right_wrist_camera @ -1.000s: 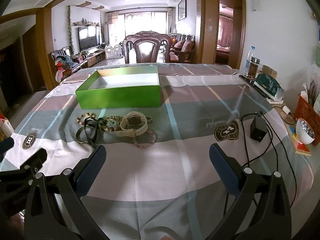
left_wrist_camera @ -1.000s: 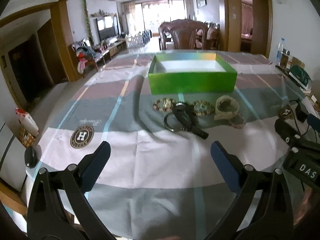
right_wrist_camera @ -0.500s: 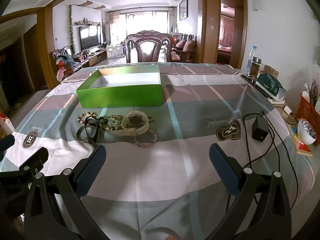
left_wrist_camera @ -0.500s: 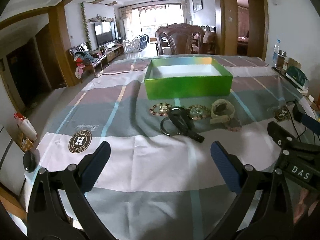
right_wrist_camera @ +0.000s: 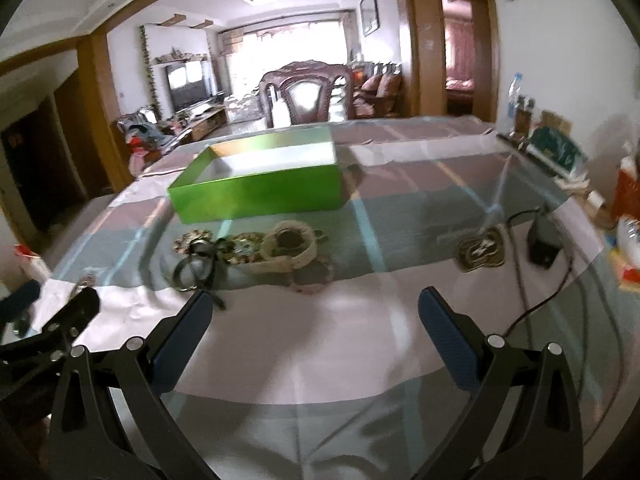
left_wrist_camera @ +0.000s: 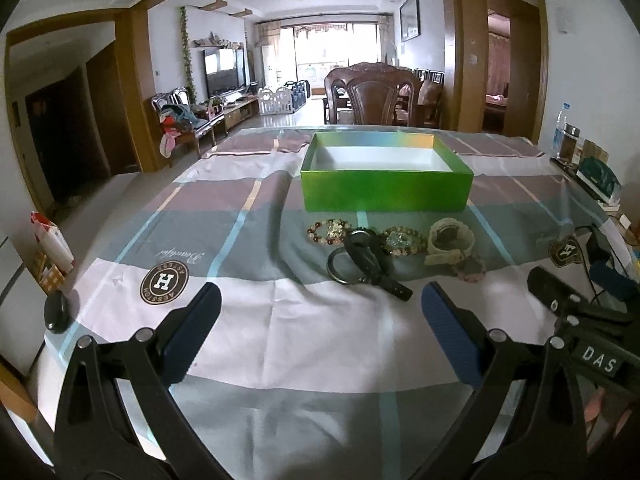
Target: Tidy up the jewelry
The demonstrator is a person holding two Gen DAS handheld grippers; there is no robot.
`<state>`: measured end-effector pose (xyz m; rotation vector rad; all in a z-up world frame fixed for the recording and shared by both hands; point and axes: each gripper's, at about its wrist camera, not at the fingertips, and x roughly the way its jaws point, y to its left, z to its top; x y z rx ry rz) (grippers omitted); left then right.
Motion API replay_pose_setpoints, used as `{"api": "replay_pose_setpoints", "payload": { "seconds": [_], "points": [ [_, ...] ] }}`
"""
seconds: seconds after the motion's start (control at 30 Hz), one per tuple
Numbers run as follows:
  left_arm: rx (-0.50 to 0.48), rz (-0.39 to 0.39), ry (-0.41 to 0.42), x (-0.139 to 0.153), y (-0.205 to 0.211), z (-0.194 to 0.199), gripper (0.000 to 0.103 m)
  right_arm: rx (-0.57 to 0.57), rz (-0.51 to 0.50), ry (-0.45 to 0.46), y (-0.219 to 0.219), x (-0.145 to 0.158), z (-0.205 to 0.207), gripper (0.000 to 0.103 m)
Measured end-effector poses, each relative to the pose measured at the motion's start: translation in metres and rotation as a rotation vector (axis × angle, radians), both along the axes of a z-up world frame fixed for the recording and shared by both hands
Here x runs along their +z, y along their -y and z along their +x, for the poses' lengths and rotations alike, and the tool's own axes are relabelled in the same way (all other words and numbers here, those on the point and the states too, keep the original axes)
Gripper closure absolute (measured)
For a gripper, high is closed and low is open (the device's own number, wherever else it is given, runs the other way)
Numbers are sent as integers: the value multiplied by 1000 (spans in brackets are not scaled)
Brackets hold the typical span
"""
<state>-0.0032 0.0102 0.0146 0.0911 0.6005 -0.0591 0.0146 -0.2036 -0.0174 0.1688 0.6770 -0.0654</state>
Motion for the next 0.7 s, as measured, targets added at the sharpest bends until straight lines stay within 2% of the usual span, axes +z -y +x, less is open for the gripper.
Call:
{"api": "replay_pose_setpoints", "payload": {
  "seconds": [0.07, 0.2, 0.3, 0.43, 0.5, 0.6, 0.63, 0.7],
  "points": [
    [2, 1, -23, -2, 0, 2, 4, 29, 23, -33, -2, -5, 5, 3],
    [11, 20, -27, -5, -2, 4, 4, 100, 80, 47, -3, -2, 1, 3],
    [14, 32, -25, -6, -1, 5, 4, 62, 54, 71, -3, 4, -3, 3],
    [11, 41, -28, -7, 3, 4, 4, 9, 14, 3, -1, 6, 2, 3],
    [9, 29, -37, -8, 2, 5, 4, -28, -60, -12, -2, 7, 3, 3],
    [13, 26, -74, -8, 1, 11, 4, -118, -237, -38, -10, 8, 5, 3],
    [9, 20, -112, -12, -1, 17, 4, -120, -261, -36, -11, 8, 6, 3],
    [10, 17, -134, -16, -3, 20, 4, -123, -261, -14, -10, 10, 2, 3]
  ]
}}
